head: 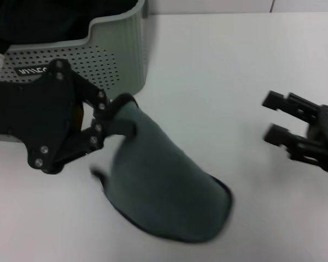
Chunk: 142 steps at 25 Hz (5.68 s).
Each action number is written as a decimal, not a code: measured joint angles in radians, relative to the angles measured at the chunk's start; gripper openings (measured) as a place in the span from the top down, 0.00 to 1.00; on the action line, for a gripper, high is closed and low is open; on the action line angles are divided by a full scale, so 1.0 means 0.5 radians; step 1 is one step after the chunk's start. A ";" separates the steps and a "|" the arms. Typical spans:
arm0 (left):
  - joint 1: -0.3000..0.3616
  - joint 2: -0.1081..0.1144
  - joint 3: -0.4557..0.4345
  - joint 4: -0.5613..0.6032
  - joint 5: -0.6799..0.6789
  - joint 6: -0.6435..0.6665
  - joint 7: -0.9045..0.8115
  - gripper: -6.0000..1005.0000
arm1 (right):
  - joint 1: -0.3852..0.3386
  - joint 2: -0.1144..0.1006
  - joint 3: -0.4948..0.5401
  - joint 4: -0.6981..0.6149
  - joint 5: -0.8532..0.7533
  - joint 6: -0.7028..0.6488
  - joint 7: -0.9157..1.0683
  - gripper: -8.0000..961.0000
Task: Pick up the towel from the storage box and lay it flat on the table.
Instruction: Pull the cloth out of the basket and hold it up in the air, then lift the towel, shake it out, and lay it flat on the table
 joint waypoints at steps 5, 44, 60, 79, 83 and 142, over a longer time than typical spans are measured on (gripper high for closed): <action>-0.071 -0.008 0.057 -0.005 0.023 0.001 0.011 0.98 | 0.105 0.003 -0.015 -0.016 -0.059 0.260 -0.009 0.14; -0.199 -0.093 0.187 -0.008 0.083 0.003 0.022 0.97 | 0.679 -0.002 -0.278 -0.123 -0.430 0.150 0.016 0.48; -0.218 -0.105 0.222 0.015 0.057 0.002 0.019 0.96 | 0.728 0.007 -0.304 -0.123 -0.477 0.142 -0.005 0.44; -0.186 -0.105 0.203 -0.001 0.026 0.001 0.034 0.96 | 0.636 0.005 -0.284 -0.126 -0.465 0.028 -0.004 0.77; -0.186 -0.105 0.203 -0.001 0.027 0.000 0.036 0.96 | 0.639 0.010 -0.288 -0.126 -0.468 0.037 -0.011 0.86; -0.101 -0.283 -0.189 -0.361 0.450 -0.426 0.050 0.95 | 0.361 0.034 0.451 -1.348 -0.124 0.212 0.747 0.98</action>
